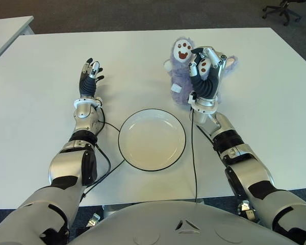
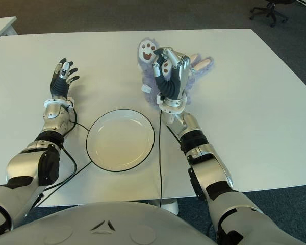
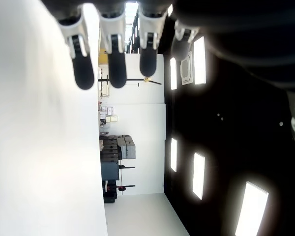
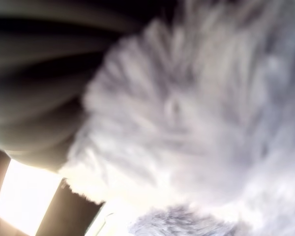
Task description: Put the doll into the plate.
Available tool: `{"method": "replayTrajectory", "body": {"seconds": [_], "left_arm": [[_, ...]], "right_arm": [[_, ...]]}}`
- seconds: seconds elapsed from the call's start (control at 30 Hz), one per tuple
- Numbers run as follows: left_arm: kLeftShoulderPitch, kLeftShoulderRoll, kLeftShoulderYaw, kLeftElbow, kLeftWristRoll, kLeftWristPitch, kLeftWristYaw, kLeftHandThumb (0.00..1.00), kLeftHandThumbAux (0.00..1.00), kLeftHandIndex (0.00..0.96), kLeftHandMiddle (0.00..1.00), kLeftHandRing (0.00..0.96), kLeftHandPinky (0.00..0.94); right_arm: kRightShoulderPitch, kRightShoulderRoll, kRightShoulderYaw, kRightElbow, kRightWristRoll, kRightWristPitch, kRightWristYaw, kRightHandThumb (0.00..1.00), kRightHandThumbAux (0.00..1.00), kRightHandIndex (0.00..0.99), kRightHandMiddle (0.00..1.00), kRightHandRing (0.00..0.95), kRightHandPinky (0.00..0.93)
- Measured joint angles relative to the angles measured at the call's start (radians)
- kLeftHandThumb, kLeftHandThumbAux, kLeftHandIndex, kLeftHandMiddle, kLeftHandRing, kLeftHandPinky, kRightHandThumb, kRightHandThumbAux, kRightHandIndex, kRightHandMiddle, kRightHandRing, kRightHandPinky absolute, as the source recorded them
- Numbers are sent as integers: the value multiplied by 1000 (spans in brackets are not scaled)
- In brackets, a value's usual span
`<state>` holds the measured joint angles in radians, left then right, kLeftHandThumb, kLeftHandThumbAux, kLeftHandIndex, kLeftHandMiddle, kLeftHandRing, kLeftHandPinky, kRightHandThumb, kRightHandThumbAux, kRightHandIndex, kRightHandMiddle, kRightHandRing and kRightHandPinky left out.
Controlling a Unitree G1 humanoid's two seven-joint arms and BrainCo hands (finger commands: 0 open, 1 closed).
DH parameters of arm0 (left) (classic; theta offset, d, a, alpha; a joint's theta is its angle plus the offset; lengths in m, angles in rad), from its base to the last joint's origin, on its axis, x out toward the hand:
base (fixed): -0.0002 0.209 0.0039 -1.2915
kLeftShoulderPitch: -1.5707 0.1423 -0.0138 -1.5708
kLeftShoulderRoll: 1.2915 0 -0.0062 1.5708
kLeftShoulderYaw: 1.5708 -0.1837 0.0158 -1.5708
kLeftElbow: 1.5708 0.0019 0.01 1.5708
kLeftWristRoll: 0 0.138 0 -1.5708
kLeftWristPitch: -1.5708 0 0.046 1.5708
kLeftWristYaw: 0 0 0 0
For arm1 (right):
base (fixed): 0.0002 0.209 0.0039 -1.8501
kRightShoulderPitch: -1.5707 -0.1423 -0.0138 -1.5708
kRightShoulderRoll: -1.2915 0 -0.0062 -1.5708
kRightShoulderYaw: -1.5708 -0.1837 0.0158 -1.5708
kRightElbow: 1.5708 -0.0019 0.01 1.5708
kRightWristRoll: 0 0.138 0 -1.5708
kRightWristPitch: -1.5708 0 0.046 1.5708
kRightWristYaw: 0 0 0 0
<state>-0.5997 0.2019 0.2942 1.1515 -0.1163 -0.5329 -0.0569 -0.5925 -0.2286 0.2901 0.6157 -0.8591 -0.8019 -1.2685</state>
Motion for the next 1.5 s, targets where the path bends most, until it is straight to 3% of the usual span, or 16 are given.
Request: {"method": "replayTrajectory", "body": {"seconds": [0.47, 1.23, 1.5], "left_arm": [[0, 1, 0, 0, 0, 0, 0, 0, 364, 29, 149, 190, 246], [-3, 1, 0, 4, 0, 0, 0, 0, 363, 32, 154, 207, 280], [-5, 0, 0, 8, 0, -1, 0, 0, 360, 42, 163, 205, 251]], "right_arm": [[3, -2, -25, -63, 3, 23, 16, 720, 711, 440, 853, 864, 870], [23, 12, -75, -112, 123, -26, 183, 712, 715, 438, 854, 867, 859], [13, 10, -95, -112, 69, -1, 140, 707, 715, 439, 850, 865, 853]]}}
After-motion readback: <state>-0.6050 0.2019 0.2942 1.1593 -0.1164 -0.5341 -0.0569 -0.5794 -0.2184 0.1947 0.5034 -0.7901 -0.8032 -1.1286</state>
